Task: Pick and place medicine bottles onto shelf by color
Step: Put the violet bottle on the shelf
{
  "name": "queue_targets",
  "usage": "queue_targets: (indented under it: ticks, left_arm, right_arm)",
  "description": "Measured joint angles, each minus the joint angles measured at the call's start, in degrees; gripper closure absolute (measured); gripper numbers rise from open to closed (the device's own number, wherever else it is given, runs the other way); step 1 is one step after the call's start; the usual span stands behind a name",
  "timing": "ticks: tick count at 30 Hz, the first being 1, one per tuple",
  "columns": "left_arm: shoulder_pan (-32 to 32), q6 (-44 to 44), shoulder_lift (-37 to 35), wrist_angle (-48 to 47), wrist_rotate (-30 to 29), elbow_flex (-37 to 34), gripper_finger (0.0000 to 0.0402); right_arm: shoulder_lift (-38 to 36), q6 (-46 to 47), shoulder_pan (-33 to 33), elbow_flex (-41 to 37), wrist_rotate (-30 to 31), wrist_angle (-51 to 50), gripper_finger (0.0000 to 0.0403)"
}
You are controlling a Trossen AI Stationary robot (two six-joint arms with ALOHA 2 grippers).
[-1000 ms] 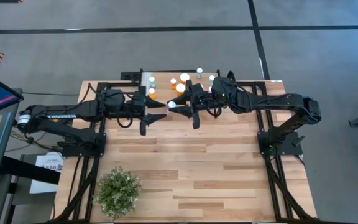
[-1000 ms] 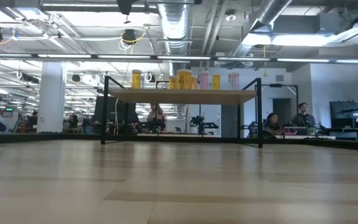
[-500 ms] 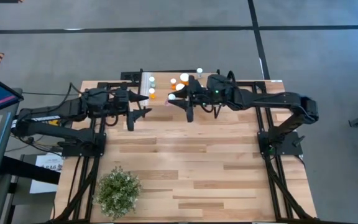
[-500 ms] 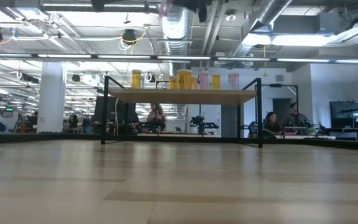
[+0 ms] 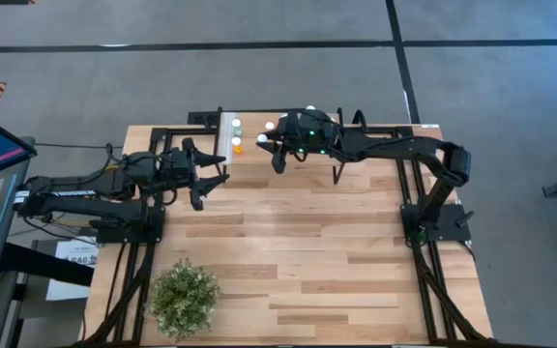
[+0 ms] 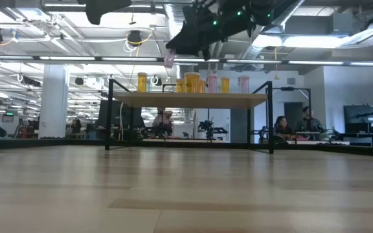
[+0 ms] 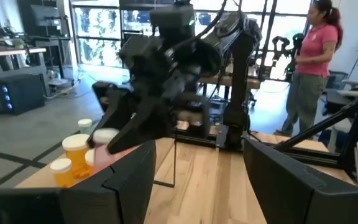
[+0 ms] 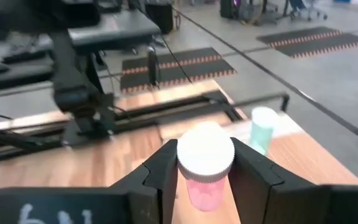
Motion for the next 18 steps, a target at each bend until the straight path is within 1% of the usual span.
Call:
queue_targets:
  ticks: [5,10,14,18]
  left_arm:
    - [-0.14,-0.62,-1.38,0.22,0.06,-1.23,0.0171]
    - [-0.66,-0.77,-1.24,0.54,0.06,-1.98,0.0171]
    - [-0.66,-1.21,-1.19,0.42,0.03,-2.72,0.0171]
    - [-0.64,-1.39,-1.24,0.51,0.15,-2.72,0.0171]
  right_arm:
    - [3.89,-0.45,-1.03,3.11,0.00,-0.19,0.0260]
    - [9.02,-1.96,-0.75,8.68,0.35,-4.84,0.0261]
    - [11.26,-2.29,-0.85,11.75,1.31,-8.44,0.0258]
    - [11.39,-2.28,-1.33,11.86,2.47,-10.67,0.0259]
